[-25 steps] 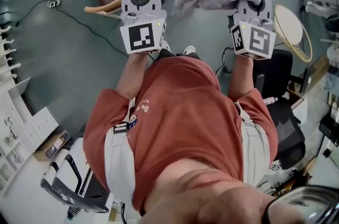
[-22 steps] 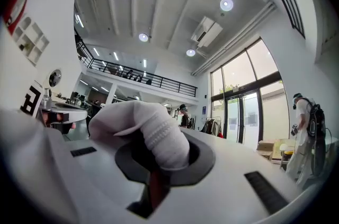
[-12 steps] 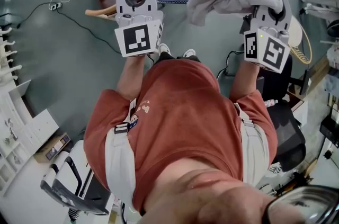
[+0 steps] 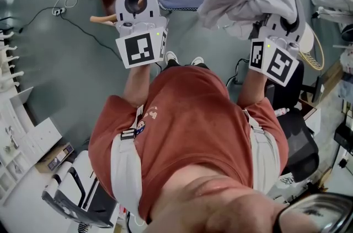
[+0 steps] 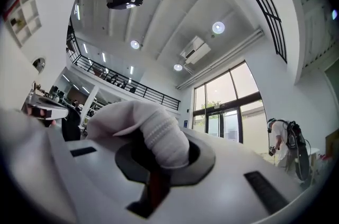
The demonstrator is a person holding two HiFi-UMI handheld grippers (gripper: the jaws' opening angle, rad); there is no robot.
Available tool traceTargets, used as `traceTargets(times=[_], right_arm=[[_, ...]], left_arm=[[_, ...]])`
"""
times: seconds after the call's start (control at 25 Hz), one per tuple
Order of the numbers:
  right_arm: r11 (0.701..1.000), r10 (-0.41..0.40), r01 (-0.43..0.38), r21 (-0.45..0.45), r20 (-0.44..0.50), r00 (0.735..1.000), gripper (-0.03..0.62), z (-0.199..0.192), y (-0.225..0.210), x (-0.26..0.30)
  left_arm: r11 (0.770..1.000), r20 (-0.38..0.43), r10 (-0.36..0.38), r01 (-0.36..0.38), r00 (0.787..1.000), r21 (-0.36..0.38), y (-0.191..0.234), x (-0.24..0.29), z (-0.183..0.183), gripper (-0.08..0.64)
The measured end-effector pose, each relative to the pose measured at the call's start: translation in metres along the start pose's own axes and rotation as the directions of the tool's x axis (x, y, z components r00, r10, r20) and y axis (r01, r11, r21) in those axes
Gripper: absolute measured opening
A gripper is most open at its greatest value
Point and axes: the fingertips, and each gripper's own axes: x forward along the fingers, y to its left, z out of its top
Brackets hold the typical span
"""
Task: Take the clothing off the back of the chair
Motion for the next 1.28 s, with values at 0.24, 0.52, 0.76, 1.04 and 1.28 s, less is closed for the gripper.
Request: traceTargets(times=[0.24,0.52,0.76,1.04,1.28], right_arm=[[1.0,0.013,-0.013,0.009,-0.012,1.0,0.035,-0.004,0.002,0.003],[1.0,0.028,-0.028,0.004,-0.02,0.999,0.035,-0.009,0.006,0.008],[0.999,0.041,-0.041,0.001,-0.021,0.999,0.035,-0.012,0.009,0.013],[0.998,0.056,-0.056,-0.004,-0.027,0.998,0.035,-0.013,0.015,0.015],[0.998,0.067,-0.067,-0.01,-0.035,0.997,0.035,-0.012,0.016,0.013]], left_arm=[[1.0,0.014,0.006,-0.006,1.0,0.008,0.0,0.004,0.004,0.014],[0.999,0.023,0.021,-0.021,1.0,-0.03,0.001,0.007,0.002,0.014],[0.999,0.017,0.022,-0.022,1.0,-0.026,0.002,0.009,0.0,0.014],[0.998,0.022,0.033,-0.032,0.999,-0.058,0.005,0.008,0.001,0.014],[0.999,0.019,0.025,-0.024,1.0,-0.044,0.004,0.007,0.003,0.014]])
